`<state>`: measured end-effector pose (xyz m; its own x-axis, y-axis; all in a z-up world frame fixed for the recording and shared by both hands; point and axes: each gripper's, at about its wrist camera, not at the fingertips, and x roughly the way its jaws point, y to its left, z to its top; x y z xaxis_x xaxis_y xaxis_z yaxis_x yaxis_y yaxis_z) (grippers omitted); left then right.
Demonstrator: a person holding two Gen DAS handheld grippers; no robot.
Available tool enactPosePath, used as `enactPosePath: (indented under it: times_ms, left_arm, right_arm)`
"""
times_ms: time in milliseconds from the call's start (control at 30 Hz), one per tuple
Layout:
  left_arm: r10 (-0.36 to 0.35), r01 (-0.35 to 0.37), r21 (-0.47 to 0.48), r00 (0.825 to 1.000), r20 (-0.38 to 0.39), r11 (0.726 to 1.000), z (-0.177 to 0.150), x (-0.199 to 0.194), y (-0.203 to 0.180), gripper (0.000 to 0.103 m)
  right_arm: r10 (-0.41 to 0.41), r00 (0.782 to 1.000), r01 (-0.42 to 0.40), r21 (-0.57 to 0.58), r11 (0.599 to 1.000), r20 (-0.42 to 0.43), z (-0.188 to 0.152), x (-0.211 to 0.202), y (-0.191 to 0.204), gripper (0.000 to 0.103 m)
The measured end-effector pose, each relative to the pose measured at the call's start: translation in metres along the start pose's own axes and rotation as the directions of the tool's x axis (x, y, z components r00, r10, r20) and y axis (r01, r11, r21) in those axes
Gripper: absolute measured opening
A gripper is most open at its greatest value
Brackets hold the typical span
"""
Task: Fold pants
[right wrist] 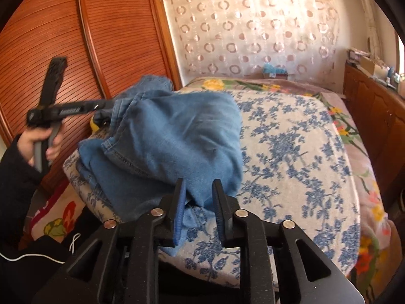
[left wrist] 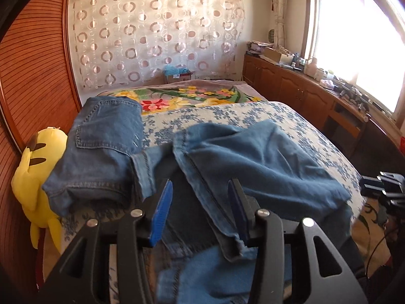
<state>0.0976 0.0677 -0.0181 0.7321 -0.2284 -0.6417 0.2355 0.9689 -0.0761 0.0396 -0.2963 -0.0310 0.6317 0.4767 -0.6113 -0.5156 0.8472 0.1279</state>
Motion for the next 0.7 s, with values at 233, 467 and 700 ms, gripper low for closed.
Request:
enactPosePath:
  times_ms: [233,467,700]
  left_arm:
    - [-0.063,0.064,0.013,0.995,-0.074,0.998,-0.036,0.011,-0.033,0.045]
    - [-0.06,0.061,0.012,0.996,-0.064,0.998,-0.043,0.016,-0.039,0.004]
    - [-0.069,0.077,-0.056,0.989,0.134,0.996,-0.016,-0.064,-0.018,0.003]
  right_arm:
    - [-0.068,0.998,0.068,0.015,0.998,0.001,0.002,0.006,-0.007,0.035]
    - [-0.076,0.997,0.077,0.041,0.996,-0.02,-0.005,0.014,-0.017,0.036]
    - [-0.086,0.996,0.088,0.068,0.994,-0.031,-0.007,0.017,-0.027,0.037]
